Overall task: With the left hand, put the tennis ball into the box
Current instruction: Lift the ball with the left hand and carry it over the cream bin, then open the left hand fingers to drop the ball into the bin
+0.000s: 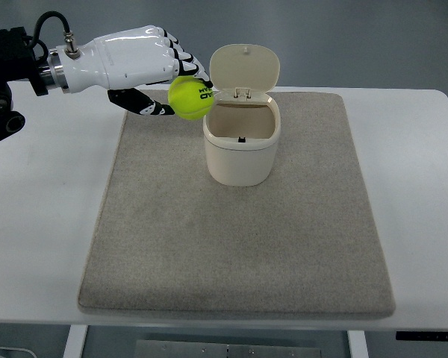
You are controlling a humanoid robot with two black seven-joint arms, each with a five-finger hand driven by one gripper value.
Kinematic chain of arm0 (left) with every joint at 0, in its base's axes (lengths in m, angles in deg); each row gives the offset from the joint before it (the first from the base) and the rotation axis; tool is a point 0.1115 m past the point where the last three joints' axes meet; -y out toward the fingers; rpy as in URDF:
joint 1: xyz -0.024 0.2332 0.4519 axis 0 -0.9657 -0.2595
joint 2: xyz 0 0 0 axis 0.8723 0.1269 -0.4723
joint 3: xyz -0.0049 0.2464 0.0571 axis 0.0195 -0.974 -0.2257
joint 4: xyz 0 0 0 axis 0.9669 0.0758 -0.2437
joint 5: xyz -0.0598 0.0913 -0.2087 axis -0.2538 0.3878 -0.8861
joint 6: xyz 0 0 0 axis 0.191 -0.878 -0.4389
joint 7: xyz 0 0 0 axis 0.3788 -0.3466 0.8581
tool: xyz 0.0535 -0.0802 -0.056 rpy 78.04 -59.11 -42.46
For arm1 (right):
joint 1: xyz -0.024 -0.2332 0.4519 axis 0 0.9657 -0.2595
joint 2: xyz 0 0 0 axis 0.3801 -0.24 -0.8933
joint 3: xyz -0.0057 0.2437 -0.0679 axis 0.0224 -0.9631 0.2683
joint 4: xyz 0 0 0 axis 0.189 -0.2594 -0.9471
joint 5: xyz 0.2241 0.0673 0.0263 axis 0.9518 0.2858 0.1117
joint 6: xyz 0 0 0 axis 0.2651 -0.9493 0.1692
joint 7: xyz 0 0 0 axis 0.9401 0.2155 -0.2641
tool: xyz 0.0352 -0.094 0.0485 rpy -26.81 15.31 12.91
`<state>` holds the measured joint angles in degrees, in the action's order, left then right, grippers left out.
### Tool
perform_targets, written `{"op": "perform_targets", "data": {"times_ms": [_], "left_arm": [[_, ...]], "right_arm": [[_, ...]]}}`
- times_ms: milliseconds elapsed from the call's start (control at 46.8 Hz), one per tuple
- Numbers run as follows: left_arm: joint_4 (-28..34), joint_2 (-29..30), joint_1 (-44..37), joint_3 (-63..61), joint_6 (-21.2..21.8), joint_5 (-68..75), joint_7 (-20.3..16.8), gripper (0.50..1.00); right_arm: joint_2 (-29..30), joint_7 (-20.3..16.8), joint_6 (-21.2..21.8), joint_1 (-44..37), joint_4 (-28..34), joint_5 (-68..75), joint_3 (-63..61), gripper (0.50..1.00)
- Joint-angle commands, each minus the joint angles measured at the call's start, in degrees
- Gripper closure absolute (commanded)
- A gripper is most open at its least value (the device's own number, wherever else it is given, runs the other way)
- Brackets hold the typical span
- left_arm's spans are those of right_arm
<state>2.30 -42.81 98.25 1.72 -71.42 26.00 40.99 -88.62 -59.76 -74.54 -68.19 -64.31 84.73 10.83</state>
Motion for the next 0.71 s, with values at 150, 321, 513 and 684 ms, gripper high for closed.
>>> {"op": "perform_targets", "data": {"times_ms": [150,321,513,684], "left_arm": [[0.5,-3.1,4.1,-4.5,-0.1,0.0,0.1,1.000],[1.8,-5.7,4.2,-4.7,-0.1,-0.2,0.4,1.000],[4.7,-8.9,5.1,-5.1,-0.1,-0.2,0.6,1.000],[7.6,-11.5,6.1,-6.6,-0.1,-0.1,0.7,1.000]], "right_arm": [[0.0,0.0,0.0,0.0,0.0,0.0,0.0,0.562],[0.0,0.0,0.0,0.0,0.0,0.0,0.0,0.562],[0.0,0.0,0.0,0.0,0.0,0.0,0.0,0.562],[0.0,0.0,0.0,0.0,0.0,0.0,0.0,0.562]]}}
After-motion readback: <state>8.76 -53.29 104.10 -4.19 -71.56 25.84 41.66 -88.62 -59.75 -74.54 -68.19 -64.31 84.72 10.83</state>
